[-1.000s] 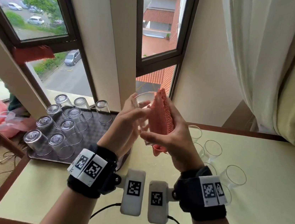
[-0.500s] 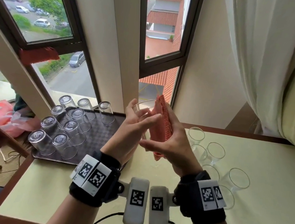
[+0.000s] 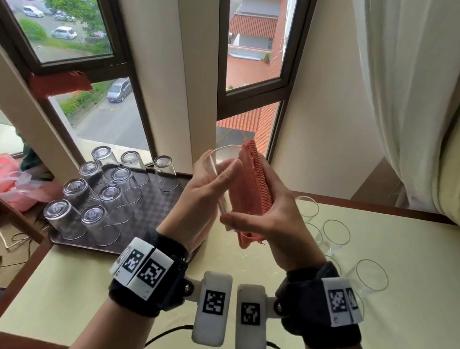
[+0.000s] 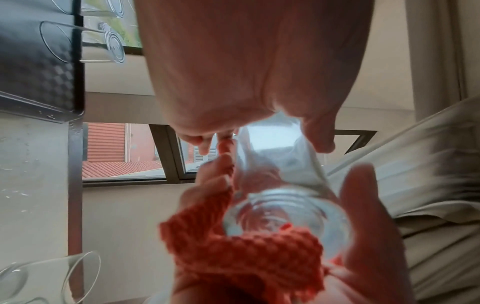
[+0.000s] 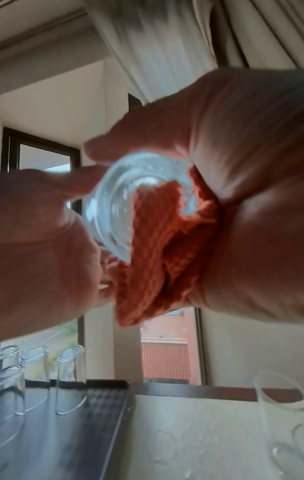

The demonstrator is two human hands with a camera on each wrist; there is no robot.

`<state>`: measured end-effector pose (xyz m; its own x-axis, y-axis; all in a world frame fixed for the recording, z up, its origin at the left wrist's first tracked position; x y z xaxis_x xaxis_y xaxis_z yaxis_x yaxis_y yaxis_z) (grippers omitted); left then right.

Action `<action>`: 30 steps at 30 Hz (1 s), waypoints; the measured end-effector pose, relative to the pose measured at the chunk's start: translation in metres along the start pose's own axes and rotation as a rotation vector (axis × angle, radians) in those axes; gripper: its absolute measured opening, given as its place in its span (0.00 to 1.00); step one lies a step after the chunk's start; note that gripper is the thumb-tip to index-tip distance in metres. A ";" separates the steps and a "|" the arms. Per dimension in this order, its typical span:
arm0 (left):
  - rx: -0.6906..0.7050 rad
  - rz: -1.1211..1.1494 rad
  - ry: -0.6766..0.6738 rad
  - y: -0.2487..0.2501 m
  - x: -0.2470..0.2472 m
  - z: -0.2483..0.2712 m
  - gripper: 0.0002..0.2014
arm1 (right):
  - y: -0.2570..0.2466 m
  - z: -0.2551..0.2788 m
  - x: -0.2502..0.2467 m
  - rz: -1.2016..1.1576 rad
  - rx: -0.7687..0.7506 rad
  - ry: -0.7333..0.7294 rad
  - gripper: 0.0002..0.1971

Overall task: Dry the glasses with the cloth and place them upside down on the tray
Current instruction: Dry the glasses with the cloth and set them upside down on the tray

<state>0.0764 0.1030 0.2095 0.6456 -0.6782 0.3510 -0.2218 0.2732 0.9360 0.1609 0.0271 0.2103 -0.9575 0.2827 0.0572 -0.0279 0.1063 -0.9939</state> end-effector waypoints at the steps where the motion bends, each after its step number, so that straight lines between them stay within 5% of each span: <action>1: -0.010 0.005 -0.021 0.000 0.001 0.001 0.37 | -0.001 0.001 0.000 -0.074 0.008 -0.029 0.54; 4: -0.007 0.016 -0.052 0.003 0.002 0.007 0.45 | -0.004 0.002 0.000 -0.164 0.002 0.007 0.53; 8: 0.074 -0.017 -0.023 0.011 -0.005 0.007 0.19 | -0.013 0.003 0.006 0.021 -0.080 0.091 0.50; 10: 0.094 -0.030 -0.055 0.018 0.000 0.009 0.15 | -0.012 0.002 0.011 0.029 -0.087 0.074 0.51; 16: 0.122 -0.155 -0.124 0.019 0.005 0.008 0.32 | -0.003 0.004 0.009 -0.337 0.028 -0.025 0.45; 20: 0.081 -0.180 -0.036 0.021 -0.006 0.003 0.46 | -0.009 0.005 0.003 -0.052 -0.044 0.126 0.52; 25: 0.016 -0.111 -0.054 0.009 -0.001 0.006 0.28 | -0.002 0.006 0.010 -0.088 -0.021 0.024 0.52; 30: 0.005 -0.074 -0.062 0.007 -0.004 0.010 0.38 | -0.001 0.009 0.000 -0.192 0.025 0.019 0.42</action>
<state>0.0654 0.1006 0.2146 0.6142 -0.7373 0.2813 -0.1790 0.2171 0.9596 0.1584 0.0185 0.2100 -0.9281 0.2776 0.2480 -0.2174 0.1365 -0.9665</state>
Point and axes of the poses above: each hand's wrist, its own z-axis away from the middle knuckle, its own x-axis out of the palm, y = z × x, the point moved 6 cm from there along -z, towards the middle knuckle, and after that the axes turned 1 degree about x, right-handed, at the moved point
